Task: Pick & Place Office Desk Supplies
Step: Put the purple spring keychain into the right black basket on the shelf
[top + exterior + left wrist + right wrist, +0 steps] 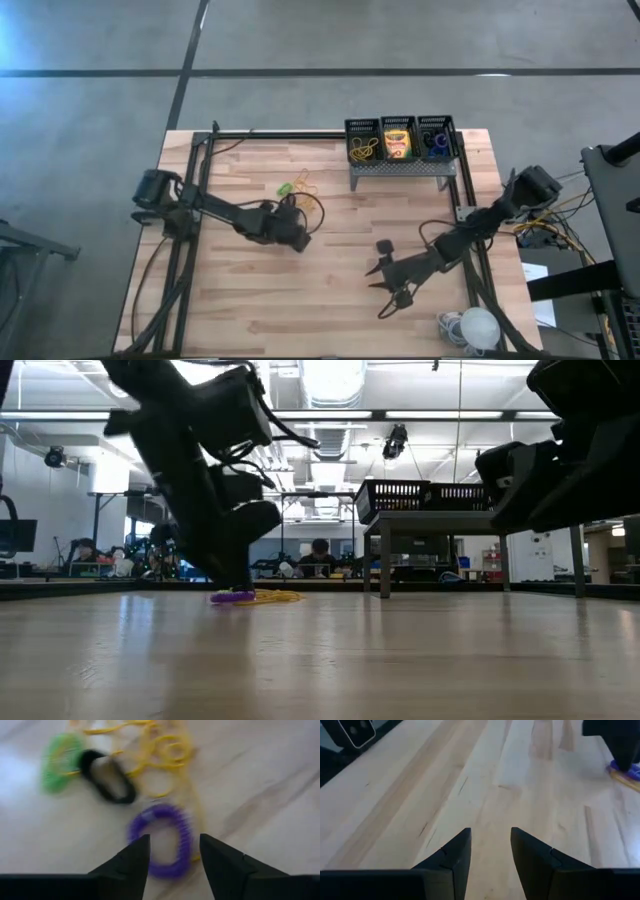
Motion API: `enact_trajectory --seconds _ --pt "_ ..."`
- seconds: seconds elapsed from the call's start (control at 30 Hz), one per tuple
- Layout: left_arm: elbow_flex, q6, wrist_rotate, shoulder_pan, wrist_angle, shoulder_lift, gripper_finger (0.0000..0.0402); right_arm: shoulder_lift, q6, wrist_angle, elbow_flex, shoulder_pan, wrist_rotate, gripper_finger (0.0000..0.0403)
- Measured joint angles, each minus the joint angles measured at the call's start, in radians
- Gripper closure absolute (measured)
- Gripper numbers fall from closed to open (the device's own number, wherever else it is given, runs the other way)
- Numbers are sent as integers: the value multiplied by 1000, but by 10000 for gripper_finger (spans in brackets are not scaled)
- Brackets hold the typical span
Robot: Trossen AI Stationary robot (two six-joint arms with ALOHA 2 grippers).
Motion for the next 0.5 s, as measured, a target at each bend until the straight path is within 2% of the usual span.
enact_trajectory --seconds 0.17,0.5 --pt "-79 11 21 8 221 0 234 30 -12 0 16 0 -1 277" --pt "-124 -51 -2 4 227 -2 325 17 -11 -1 11 0 -1 290"
